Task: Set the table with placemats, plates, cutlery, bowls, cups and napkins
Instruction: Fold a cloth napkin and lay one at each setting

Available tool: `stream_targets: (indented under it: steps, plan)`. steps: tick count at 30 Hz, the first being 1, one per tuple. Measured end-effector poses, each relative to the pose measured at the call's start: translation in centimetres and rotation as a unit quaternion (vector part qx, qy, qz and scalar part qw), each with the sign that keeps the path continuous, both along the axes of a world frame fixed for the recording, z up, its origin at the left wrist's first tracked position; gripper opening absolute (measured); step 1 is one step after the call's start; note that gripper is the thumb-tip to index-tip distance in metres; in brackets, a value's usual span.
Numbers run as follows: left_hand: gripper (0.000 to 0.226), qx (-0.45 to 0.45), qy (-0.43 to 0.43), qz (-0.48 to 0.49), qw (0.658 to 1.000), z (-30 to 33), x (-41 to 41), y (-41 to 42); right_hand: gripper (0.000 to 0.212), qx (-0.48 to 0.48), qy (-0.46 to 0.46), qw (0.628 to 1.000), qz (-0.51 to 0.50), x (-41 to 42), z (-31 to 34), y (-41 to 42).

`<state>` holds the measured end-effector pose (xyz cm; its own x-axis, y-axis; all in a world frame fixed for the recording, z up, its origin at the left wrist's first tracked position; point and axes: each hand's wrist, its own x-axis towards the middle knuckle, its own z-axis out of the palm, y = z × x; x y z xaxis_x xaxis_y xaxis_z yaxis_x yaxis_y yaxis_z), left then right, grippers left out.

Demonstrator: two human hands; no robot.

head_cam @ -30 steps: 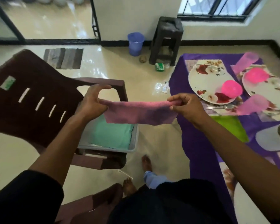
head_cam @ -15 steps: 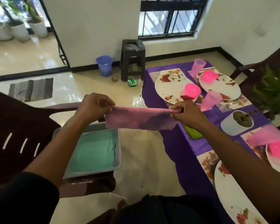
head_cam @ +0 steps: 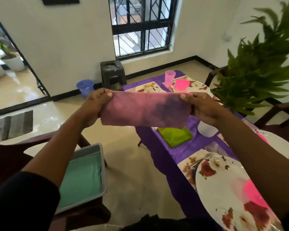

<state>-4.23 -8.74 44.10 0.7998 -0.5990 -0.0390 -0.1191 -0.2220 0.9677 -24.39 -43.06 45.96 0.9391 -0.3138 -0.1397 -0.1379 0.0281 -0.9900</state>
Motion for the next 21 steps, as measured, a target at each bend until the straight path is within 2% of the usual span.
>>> stream_targets:
  steps: [4,7,12,14,17,21]
  plan:
    - [0.018,0.025,-0.126,0.059,0.99,0.2,-1.1,-5.4,0.022,0.006,0.003,0.995,-0.096,-1.8,-0.6,-1.3]
    - [0.015,0.063,-0.195,0.07,0.976,-0.3,-2.2,-8.1,0.023,-0.017,-0.008,0.989,-0.145,-3.6,-0.9,-2.4]
    - [0.018,0.091,-0.205,0.079,0.971,-0.5,-3.5,-10.4,0.02,-0.082,-0.036,0.979,-0.186,-6.2,-1.1,-3.6]
    - [0.018,0.092,-0.199,0.07,0.973,-0.8,-4.5,-11.0,0.026,-0.091,-0.041,0.977,-0.187,-7.3,-1.3,-4.1]
    - [0.014,0.104,-0.205,0.073,0.97,-1.3,-5.9,-11.5,0.034,-0.076,-0.027,0.977,-0.195,-8.8,-1.9,-4.3]
    - [0.016,0.111,-0.23,0.085,0.963,-1.6,-9.3,-13.5,0.024,-0.048,-0.018,0.976,-0.213,-12.0,-3.4,-4.8]
